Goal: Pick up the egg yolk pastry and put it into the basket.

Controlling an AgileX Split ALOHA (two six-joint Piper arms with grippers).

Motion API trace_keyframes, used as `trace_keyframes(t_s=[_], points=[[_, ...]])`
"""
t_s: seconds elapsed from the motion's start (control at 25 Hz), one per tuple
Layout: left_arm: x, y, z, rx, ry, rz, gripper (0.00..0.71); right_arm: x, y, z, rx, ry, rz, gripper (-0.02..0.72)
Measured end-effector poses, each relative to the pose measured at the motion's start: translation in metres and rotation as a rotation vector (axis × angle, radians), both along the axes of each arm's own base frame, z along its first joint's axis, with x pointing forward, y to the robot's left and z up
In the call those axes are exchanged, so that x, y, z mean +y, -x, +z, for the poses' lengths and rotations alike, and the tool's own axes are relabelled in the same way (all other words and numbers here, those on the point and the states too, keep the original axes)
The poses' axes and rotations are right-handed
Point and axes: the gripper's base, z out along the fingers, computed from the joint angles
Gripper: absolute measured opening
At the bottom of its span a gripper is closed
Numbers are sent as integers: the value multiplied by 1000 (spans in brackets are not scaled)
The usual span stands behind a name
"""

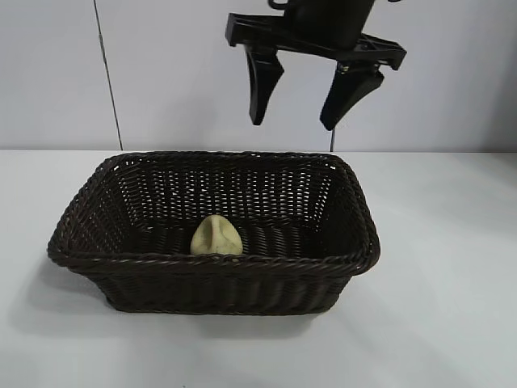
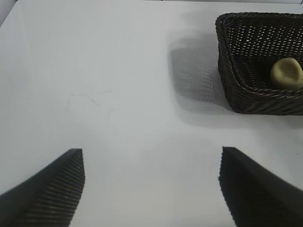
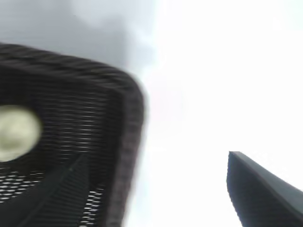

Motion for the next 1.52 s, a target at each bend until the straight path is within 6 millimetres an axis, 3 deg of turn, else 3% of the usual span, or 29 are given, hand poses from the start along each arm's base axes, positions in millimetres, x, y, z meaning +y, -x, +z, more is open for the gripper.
trace_keyframes(t_s=[0.2,0.44,0.6,0.72,1.12,1.36,1.52], points=[[0,0,0,0,0,0,571,-58,-11,0,12,59,-97,570],[0,0,0,0,0,0,571,-113,-15,-1,23,77,-218,570],[0,0,0,0,0,0,571,-134,-14,-3,36,83,-265,570],[0,0,0,0,0,0,571,-137,-5,-7,61,92,-254,570],[0,0,0,0,0,0,571,-132,72,-2,133,78,-223,570],[0,0,0,0,0,0,571,-130,135,11,99,72,-219,570],[0,0,0,0,0,0,571,-129,178,11,24,63,-216,570]])
